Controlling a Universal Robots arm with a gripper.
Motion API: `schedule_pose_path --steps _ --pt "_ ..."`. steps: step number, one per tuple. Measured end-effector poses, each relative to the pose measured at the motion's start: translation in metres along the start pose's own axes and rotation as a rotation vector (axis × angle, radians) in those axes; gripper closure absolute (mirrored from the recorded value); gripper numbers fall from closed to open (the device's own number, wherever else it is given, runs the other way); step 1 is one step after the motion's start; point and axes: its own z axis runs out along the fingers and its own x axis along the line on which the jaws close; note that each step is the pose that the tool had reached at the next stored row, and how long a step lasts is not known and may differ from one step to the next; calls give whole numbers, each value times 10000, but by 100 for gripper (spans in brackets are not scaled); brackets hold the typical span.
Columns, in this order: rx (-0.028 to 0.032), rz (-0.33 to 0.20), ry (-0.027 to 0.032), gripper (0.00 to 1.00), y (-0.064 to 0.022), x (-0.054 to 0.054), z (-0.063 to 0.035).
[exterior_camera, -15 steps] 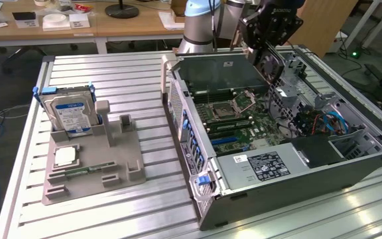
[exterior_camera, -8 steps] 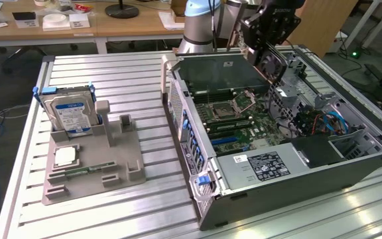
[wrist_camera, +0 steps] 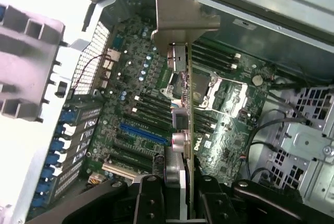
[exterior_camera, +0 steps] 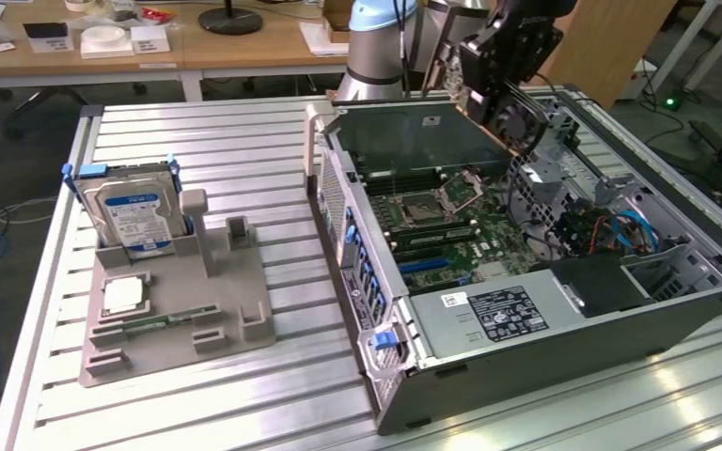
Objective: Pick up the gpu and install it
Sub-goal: 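Insert the gpu into the slot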
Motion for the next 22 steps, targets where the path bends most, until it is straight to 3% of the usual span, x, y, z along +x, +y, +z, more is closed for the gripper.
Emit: schedule_pose_path --steps 22 --pt "18 -3114 120 72 0 0 0"
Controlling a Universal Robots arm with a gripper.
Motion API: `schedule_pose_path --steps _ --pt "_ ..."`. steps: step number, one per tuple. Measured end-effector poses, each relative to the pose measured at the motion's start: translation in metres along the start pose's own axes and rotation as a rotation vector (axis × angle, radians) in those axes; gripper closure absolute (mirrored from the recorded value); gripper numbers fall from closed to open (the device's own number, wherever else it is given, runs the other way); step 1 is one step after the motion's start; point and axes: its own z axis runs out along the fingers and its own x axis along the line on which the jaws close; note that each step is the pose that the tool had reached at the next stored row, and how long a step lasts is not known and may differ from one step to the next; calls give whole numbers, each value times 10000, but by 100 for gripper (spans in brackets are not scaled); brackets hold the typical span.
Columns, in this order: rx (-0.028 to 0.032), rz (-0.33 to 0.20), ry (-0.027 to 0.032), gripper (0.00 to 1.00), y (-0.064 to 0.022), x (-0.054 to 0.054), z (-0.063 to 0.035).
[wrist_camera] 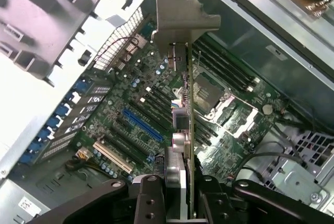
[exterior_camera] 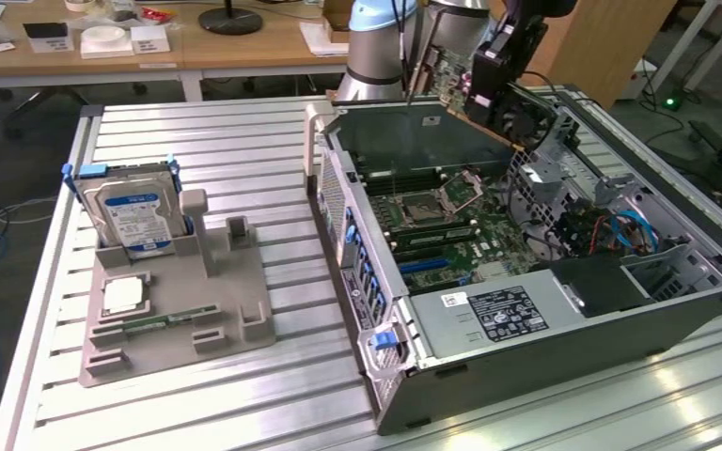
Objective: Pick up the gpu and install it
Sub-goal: 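Insert the gpu into the slot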
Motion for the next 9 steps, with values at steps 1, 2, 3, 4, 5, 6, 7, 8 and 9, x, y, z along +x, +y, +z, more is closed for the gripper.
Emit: schedule_pose_path --steps 1,2,3,4,5,6,7,8,9 --pt "1 -155 6 72 0 0 0" --pt "2 -311 13 72 0 0 0" --pt "3 -465 19 72 0 0 0" --pt "4 -622 24 72 0 0 0" --pt "5 -775 31 72 0 0 0" --pt "6 -926 36 72 0 0 0" --pt "7 -1100 42 72 0 0 0" --pt "7 -1271 49 72 0 0 0" --pt "8 -1444 56 72 0 0 0"
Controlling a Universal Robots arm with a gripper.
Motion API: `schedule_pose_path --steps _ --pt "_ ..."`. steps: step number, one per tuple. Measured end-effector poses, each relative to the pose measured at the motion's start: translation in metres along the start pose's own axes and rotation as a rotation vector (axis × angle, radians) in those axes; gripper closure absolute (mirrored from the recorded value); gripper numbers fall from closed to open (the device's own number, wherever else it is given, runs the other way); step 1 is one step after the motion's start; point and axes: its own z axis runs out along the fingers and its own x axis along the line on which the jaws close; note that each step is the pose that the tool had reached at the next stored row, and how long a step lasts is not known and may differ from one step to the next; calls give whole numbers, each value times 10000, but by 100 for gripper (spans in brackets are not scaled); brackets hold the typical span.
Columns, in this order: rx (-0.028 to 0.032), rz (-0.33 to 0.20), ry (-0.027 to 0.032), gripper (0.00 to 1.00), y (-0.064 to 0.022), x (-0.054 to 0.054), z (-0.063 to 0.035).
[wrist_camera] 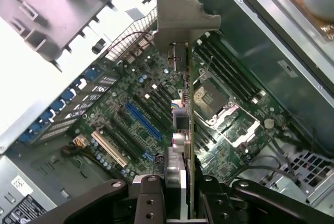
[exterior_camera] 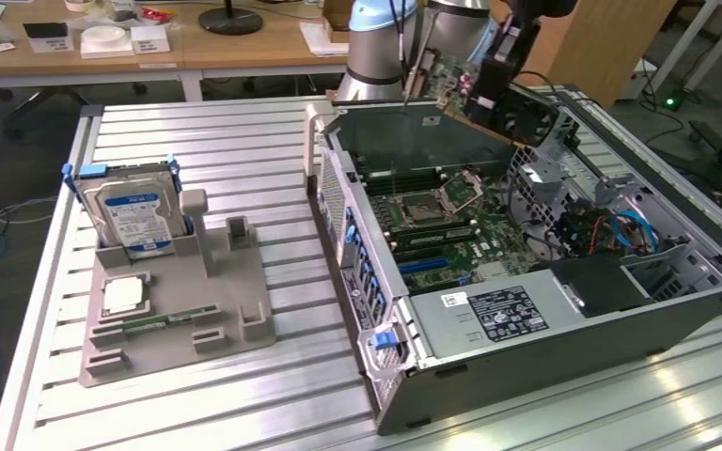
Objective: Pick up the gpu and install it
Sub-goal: 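Insert the gpu into the slot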
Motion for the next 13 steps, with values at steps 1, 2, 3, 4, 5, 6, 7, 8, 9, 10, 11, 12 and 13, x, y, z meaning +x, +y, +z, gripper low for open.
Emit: schedule_pose_path --steps 1,2,3,4,5,6,7,8,9,10,11,12,13 --pt "2 -176 6 72 0 0 0" --pt "3 -355 14 72 0 0 0" --pt "4 -530 20 72 0 0 0" --pt "5 -725 28 72 0 0 0" --pt "6 -905 35 72 0 0 1" --pt "7 -1086 42 72 0 0 1" --pt "8 -1264 49 72 0 0 1" --pt "9 -1445 56 72 0 0 1" --pt "10 -1623 63 72 0 0 1" --pt "11 -1804 69 72 0 0 1" --pt "12 -1989 77 72 0 0 2" --pt "13 -2169 83 72 0 0 2" --pt "15 -2360 91 72 0 0 2"
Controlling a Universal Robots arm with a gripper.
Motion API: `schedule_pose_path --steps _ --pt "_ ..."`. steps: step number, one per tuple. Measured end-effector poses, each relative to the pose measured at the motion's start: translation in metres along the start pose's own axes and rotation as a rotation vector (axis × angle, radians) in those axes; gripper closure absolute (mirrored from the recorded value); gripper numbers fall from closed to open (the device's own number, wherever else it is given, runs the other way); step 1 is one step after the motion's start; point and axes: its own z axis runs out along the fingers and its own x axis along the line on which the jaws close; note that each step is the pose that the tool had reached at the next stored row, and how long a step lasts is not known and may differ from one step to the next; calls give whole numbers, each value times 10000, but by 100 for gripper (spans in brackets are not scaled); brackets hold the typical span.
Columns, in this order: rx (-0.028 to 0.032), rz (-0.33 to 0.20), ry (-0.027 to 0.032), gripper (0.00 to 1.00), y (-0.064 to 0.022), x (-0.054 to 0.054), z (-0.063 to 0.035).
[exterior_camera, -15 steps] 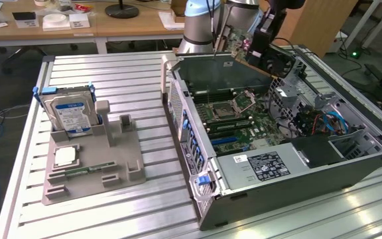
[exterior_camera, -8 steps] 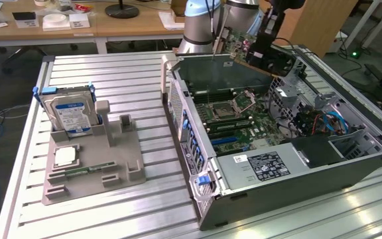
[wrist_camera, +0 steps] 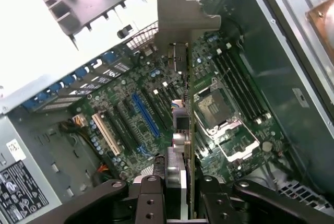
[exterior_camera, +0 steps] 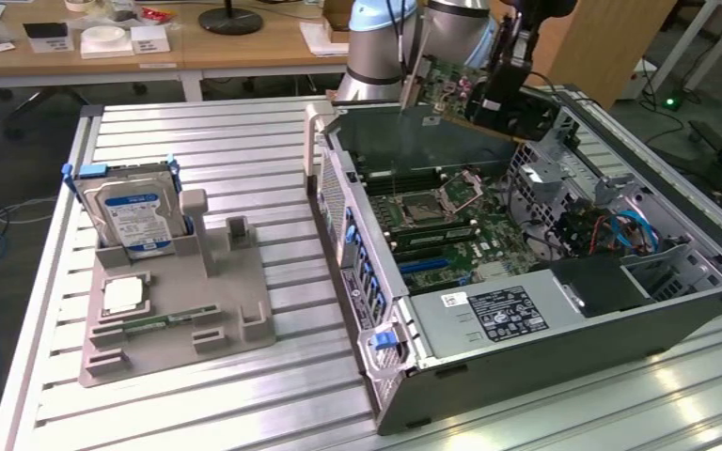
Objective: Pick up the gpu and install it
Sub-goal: 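Insert the gpu into the slot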
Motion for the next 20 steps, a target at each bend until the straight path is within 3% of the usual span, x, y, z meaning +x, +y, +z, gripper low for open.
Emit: schedule_pose_path --steps 17,18,19,20 --pt "36 -3006 107 72 0 0 5" --pt "58 -3144 105 72 0 0 6" --pt "121 -3235 84 72 0 1 8" --pt "243 -3248 50 72 0 0 10"
